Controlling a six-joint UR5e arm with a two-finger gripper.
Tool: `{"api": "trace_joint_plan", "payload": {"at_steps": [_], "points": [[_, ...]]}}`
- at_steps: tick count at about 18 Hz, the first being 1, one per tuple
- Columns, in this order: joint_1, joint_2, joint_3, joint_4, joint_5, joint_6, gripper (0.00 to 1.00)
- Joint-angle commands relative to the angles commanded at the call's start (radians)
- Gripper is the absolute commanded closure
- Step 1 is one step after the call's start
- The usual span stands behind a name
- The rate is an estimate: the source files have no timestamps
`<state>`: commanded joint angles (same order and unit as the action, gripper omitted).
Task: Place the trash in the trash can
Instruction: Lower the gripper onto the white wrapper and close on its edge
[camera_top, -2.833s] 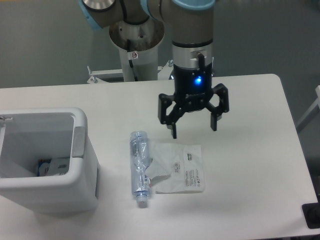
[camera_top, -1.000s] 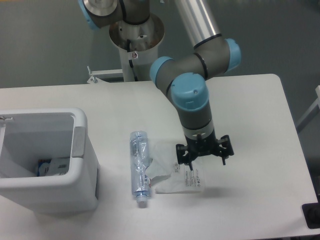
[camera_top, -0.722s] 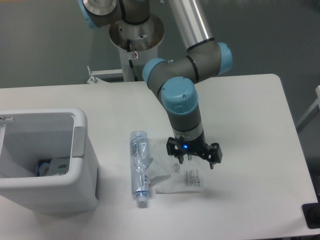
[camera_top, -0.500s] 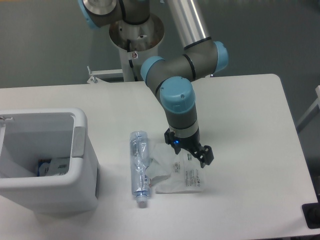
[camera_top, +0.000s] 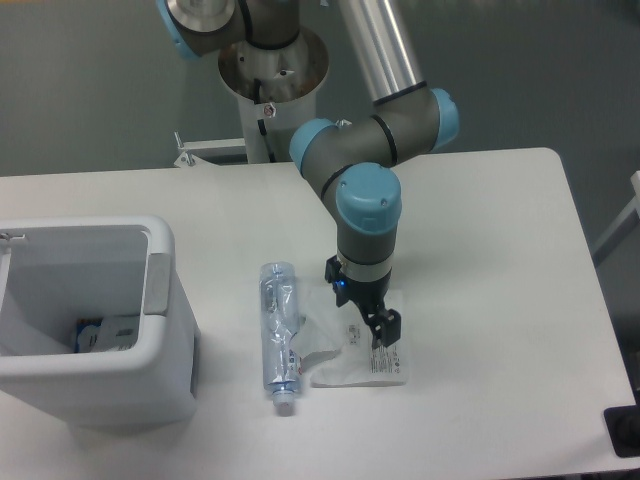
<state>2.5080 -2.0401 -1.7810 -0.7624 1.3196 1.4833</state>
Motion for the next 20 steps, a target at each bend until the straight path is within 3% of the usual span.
{"api": "trace_joint_plan", "payload": {"at_steps": [3, 11, 20], "points": [[0.002, -0.028, 0.002, 0.0, -0.037, 0.023, 0.0], [0.028, -0.014, -0.021, -0.035, -0.049, 0.084, 0.0], [0.008, -0.022, -0.021, -0.037, -0.083, 0.075, 0.0]]}}
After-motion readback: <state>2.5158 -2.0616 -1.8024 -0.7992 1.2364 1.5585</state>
